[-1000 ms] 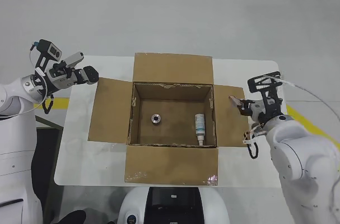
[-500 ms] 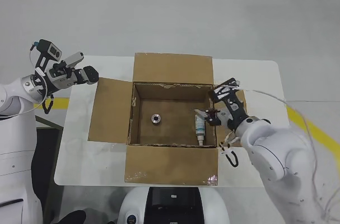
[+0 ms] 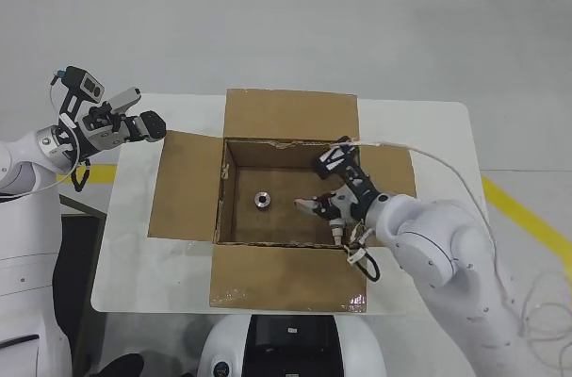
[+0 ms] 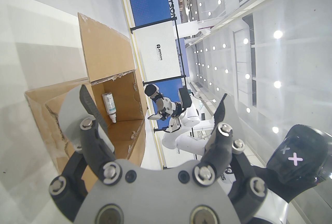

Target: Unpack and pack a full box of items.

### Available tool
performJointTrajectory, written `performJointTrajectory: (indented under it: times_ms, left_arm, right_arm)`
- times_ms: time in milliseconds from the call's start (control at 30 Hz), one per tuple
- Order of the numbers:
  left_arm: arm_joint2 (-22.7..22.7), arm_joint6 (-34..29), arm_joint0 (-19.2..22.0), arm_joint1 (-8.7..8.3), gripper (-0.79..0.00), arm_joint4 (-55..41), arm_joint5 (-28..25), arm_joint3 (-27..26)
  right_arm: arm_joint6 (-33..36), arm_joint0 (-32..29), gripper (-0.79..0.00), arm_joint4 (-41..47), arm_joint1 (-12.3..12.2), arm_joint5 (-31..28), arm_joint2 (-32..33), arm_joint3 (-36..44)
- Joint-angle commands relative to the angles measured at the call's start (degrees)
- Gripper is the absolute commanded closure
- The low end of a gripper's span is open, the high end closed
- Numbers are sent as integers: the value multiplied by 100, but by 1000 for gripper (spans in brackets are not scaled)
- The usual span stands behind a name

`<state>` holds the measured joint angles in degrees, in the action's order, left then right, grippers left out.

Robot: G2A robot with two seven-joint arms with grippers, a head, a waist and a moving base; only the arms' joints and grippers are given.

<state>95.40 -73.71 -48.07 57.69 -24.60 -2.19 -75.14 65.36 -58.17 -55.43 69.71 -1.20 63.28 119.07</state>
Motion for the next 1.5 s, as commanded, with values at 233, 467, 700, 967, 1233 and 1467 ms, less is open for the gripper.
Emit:
performJointTrajectory:
  times_ms: [233,467,700,967,1233,1467]
  left_arm:
    - [0,0,0,0,-785,0,0,0]
    - [0,0,0,0,-785,0,0,0]
    - [0,0,0,0,-785,0,0,0]
    - [0,0,0,0,-785,0,0,0]
    - [0,0,0,0,-785,0,0,0]
    - [0,0,0,0,-785,0,0,0]
  right_arm:
    - [135,541,-785,620,76,-326,-308,-787]
    - [582,896,-785,804,99,-681,-553,-1094]
    - [1301,1215,-785,646,147,231,-734,-1514]
    - [1649,1426,-785,316,258,1203,-1166,-1790]
    - [1913,1590,-785,-109,384,1918,-1581,-2068]
    - [1689,1434,-785,-213,453,2324,-1589,-2442]
